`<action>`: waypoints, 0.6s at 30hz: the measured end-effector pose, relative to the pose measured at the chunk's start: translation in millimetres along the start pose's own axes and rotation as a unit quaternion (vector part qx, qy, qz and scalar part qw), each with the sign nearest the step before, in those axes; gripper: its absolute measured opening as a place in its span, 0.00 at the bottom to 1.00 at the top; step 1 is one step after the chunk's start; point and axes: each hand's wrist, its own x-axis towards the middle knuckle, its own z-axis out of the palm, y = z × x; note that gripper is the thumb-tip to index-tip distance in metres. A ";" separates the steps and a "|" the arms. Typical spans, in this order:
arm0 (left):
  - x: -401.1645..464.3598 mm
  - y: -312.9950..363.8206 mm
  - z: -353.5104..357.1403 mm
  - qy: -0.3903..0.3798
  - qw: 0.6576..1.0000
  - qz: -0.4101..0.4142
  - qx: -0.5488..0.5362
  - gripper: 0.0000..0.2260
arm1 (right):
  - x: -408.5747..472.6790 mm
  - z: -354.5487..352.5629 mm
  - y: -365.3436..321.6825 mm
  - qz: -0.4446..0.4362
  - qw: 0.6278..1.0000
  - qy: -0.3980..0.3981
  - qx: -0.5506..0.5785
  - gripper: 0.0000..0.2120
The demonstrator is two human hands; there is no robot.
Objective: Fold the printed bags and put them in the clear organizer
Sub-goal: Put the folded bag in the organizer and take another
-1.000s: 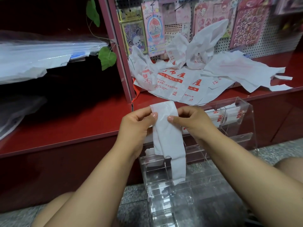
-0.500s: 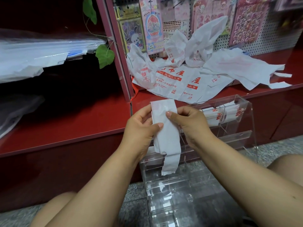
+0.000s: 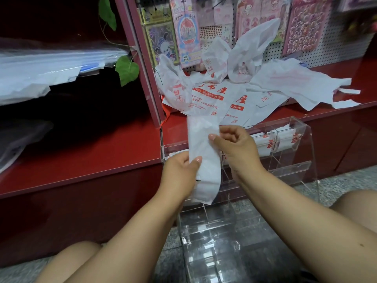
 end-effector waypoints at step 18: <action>8.1 6.9 -24.7 -0.022 0.995 -0.009 -0.099 0.07 | 3.9 -12.5 12.4 0.197 0.950 -0.239 0.042 0.20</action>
